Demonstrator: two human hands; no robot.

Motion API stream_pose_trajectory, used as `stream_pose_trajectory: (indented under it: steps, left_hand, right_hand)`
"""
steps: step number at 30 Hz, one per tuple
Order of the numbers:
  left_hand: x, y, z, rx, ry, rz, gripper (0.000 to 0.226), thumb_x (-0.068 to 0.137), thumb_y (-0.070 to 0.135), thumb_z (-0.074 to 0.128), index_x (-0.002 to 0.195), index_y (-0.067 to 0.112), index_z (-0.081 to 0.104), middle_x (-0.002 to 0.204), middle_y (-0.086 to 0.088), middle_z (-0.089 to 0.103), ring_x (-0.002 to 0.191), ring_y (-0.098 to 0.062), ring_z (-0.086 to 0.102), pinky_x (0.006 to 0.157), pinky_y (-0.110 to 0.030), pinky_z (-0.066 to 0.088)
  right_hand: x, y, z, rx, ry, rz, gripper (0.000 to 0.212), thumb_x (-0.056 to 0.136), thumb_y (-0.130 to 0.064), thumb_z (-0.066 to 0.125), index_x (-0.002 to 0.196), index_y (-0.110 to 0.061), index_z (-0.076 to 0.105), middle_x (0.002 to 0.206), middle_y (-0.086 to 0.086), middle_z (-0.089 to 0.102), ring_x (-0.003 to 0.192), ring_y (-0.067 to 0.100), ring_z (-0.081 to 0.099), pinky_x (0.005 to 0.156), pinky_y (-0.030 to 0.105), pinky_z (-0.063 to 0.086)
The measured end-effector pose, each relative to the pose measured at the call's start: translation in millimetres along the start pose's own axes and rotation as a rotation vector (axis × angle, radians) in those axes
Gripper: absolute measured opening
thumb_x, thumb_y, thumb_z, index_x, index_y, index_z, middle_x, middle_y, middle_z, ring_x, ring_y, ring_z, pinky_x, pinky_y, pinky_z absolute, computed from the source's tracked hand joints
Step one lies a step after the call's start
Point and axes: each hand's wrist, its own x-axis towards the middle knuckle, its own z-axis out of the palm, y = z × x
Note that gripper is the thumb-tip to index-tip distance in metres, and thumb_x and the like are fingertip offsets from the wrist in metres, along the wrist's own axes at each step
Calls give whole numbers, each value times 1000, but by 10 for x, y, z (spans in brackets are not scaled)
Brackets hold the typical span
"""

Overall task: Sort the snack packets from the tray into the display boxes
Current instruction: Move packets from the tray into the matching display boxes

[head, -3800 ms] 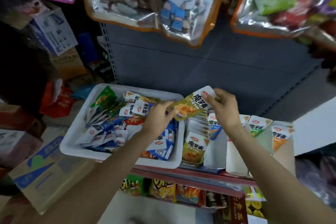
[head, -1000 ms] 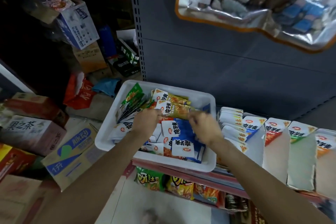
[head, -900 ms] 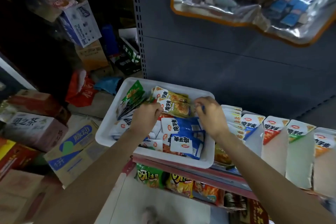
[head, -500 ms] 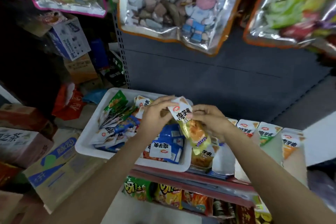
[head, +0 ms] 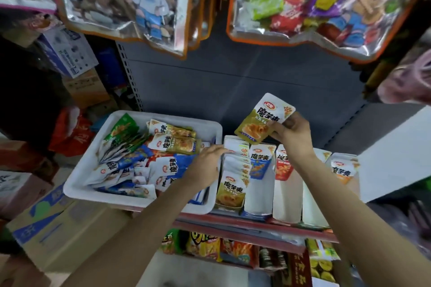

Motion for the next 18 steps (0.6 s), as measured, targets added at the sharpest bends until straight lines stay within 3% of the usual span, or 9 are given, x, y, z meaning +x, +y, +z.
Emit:
stream_pose_trajectory:
  steps: [4, 10, 13, 15, 18]
  left_hand:
    - [-42, -2, -11, -21, 10, -26, 56, 82, -12, 40, 128, 17, 53, 133, -1, 49, 125, -17, 42, 105, -32, 35]
    - [-93, 1, -12, -50, -11, -72, 56, 88, -6, 42, 136, 23, 48, 126, -1, 49, 116, -16, 45, 96, -26, 38]
    - [-108, 13, -25, -66, -9, -80, 55, 89, -5, 43, 137, 23, 46, 130, 1, 49, 121, -14, 44, 96, -21, 36]
    - [-113, 10, -41, -103, -8, -98, 52, 90, -4, 44, 136, 21, 47, 133, 1, 50, 123, -12, 45, 97, -21, 36]
    - [-117, 15, -43, -143, -9, -123, 48, 90, -3, 45, 133, 18, 48, 132, 0, 55, 115, -13, 53, 93, -23, 42]
  right_hand:
    - [-28, 88, 44, -16, -61, -3, 22, 85, 1, 62, 94, -20, 61, 99, 5, 71, 93, 21, 69, 80, 36, 57]
    - [38, 359, 132, -309, -198, 112, 4, 86, -13, 65, 85, -16, 62, 92, 8, 70, 87, 26, 68, 85, 50, 54]
    - [27, 422, 143, -540, -248, 18, 21, 90, -23, 62, 84, -3, 63, 82, 17, 66, 77, 27, 63, 72, 38, 54]
    - [7, 432, 163, -651, -251, -78, 12, 91, -19, 61, 95, -8, 64, 82, 9, 64, 75, 19, 59, 66, 25, 44]
    - [-1, 493, 175, -819, -288, -158, 15, 93, -15, 56, 106, -13, 63, 88, 8, 67, 81, 23, 63, 71, 29, 49]
